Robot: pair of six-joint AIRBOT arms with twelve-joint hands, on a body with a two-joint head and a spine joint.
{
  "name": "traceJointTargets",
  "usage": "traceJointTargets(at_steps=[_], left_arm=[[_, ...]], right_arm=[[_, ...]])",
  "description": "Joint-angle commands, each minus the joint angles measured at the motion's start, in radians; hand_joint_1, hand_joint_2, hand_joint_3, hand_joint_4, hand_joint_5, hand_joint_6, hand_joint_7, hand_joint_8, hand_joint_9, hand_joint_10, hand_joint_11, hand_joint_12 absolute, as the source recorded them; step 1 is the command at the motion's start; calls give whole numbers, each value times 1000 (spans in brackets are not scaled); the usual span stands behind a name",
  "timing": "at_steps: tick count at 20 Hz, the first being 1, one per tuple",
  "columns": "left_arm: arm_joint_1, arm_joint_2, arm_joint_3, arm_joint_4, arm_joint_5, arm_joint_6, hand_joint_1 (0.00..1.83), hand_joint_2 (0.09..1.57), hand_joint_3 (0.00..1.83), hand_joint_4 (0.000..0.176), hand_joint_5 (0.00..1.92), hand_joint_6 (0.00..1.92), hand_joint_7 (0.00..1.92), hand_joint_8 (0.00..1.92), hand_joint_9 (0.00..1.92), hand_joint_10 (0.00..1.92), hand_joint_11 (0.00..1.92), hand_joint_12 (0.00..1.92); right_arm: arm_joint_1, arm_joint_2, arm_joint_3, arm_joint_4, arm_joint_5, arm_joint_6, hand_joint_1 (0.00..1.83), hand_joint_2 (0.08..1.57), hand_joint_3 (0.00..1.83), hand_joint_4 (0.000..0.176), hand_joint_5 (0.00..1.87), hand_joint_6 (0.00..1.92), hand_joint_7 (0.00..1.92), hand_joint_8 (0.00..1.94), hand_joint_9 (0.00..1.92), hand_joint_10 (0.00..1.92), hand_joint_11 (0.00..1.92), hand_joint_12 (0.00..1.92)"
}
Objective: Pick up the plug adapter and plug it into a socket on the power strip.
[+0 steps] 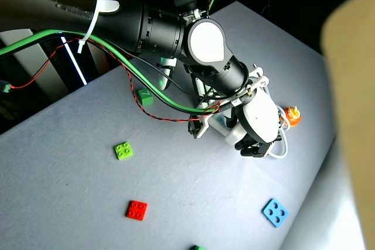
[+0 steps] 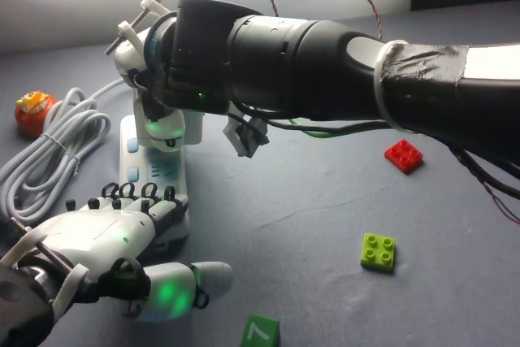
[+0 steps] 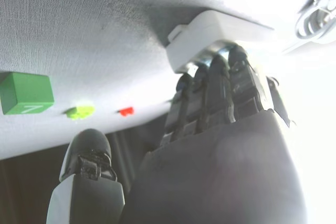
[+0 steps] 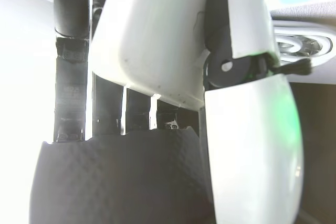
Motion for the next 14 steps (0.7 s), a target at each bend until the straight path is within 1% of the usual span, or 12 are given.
traceJointTargets(at_steps=[1, 2, 4, 5, 7, 8, 9, 10, 11, 12, 13, 14], left_arm=[[3, -4, -1, -17, 47, -6, 0, 1177, 0, 0, 79, 2, 117, 0, 84, 0, 0, 149], [3, -4, -1, -17, 47, -6, 0, 1177, 0, 0, 78, 1, 110, 0, 78, 0, 0, 147], [2, -4, -1, -17, 47, -6, 0, 1176, 0, 0, 82, 2, 120, 4, 83, 2, 0, 145], [2, -4, -1, -17, 47, -6, 0, 1174, 0, 0, 70, 2, 109, 2, 74, 2, 0, 111], [2, -4, -1, -17, 47, -6, 0, 1177, 0, 0, 89, 2, 129, 3, 95, 4, 0, 163], [2, -4, -1, -17, 47, -6, 0, 1178, 0, 0, 98, 3, 135, 3, 100, 3, 0, 187], [2, -4, -2, -17, 47, -6, 0, 1178, 0, 0, 95, 1, 129, 1, 92, 1, 0, 173], [1, -4, -2, -17, 47, -6, 0, 1172, 0, 0, 89, 1, 129, 2, 91, 2, 0, 156], [1, -4, -3, -17, 47, -6, 0, 1172, 0, 0, 89, 1, 129, 2, 91, 2, 0, 156], [1, -4, -3, -17, 47, -6, 0, 1171, 0, 0, 89, 1, 130, 2, 92, 2, 0, 156], [1, -4, -4, -17, 47, -6, 0, 1173, 0, 0, 87, 0, 127, 1, 91, 2, 0, 156], [1, -4, -4, -17, 47, -6, 0, 1176, 0, 0, 80, 1, 115, 2, 75, 4, 0, 110]], right_arm=[[-13, -10, -18, 41, 76, 16, 1248, 1066, 0, 0, 1018, 858, 1177, 735, 1335, 7, 780, 1148], [-13, -7, -21, 41, 77, 14, 1249, 1065, 0, 0, 1019, 853, 1179, 734, 1336, 7, 783, 1149], [-12, -2, -26, 41, 77, 5, 1242, 1080, 0, 0, 981, 917, 1150, 780, 1330, 4, 763, 1166], [-12, 0, -29, 40, 77, 1, 1244, 1076, 0, 0, 991, 902, 1161, 762, 1337, 6, 764, 1165], [-9, 7, -37, 38, 77, 0, 1246, 1070, 0, 0, 1005, 886, 1174, 733, 1343, 8, 774, 1169], [-8, 11, -43, 32, 80, 1, 1245, 1072, 1, 0, 1000, 889, 1168, 749, 1342, 7, 775, 1165], [-8, 16, -51, 19, 83, 7, 1244, 1075, 1, 0, 993, 901, 1160, 766, 1331, 4, 764, 1161], [-8, 20, -59, -6, 86, 22, 1233, 1092, 2, 0, 955, 963, 1115, 831, 1289, 3, 732, 1183], [-10, 24, -68, -32, 86, 38, 1233, 1092, 2, 0, 955, 963, 1115, 831, 1289, 3, 732, 1183], [-12, 27, -74, -41, 86, 41, 1230, 1094, 1, 0, 954, 969, 1106, 842, 1273, 0, 725, 1183], [-13, 28, -76, -41, 84, 43, 1224, 1106, 2, 0, 923, 1014, 1078, 889, 1235, 3, 702, 1180], [-14, 29, -77, -41, 84, 44, 1220, 1115, 1, 0, 901, 1046, 1065, 912, 1211, 2, 686, 1181]])
